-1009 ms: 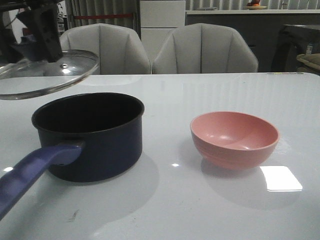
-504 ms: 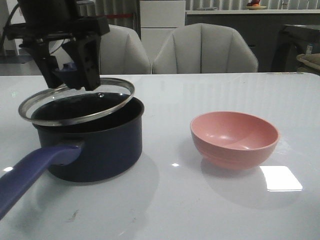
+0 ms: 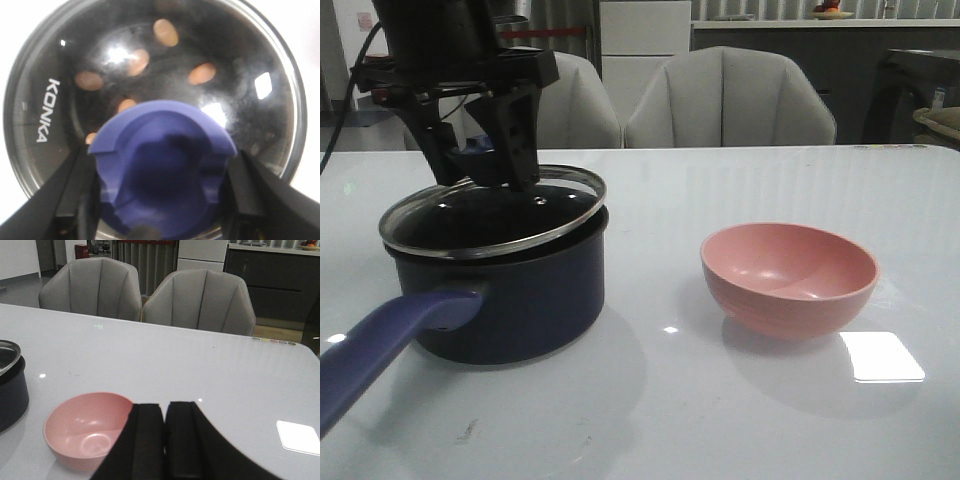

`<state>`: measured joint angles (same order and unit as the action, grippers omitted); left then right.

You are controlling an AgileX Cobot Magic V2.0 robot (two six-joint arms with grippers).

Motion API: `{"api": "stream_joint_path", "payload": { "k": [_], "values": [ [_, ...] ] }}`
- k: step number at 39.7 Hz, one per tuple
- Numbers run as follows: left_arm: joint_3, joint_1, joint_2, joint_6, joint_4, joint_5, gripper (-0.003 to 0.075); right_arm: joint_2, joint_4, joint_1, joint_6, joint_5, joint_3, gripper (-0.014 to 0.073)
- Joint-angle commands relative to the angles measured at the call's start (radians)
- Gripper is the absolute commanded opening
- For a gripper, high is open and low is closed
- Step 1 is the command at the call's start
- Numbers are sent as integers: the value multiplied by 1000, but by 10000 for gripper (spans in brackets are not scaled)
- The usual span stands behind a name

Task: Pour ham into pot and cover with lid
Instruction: 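Lower the glass lid onto the saucepan rim with the left gripper, then open the left gripper and raise it off the lid knob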

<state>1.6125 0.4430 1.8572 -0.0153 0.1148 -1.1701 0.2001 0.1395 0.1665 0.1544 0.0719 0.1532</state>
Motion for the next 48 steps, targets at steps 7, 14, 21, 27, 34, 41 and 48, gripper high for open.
{"api": "stream_joint_path", "payload": {
  "k": [7, 14, 21, 27, 34, 41, 48],
  "values": [
    [37, 10, -38, 2, 22, 38, 115, 8, -2, -7, 2, -81, 26, 137],
    [37, 10, -14, 2, -6, -29, 115, 8, -2, -7, 2, -81, 26, 137],
    [37, 10, -8, 2, -70, -78, 116, 8, -2, -7, 2, -81, 26, 137],
    [37, 10, -8, -1, -87, -72, 116, 8, -2, -7, 2, -81, 26, 137],
    [37, 10, -8, -2, -87, -58, 130, 8, -2, -7, 2, -81, 26, 137],
    [37, 10, -8, -2, -92, -58, 278, 8, -2, -7, 2, -81, 26, 137],
    [37, 10, -8, -2, -94, -58, 493, 8, -2, -7, 2, -81, 26, 137]
  ]
}}
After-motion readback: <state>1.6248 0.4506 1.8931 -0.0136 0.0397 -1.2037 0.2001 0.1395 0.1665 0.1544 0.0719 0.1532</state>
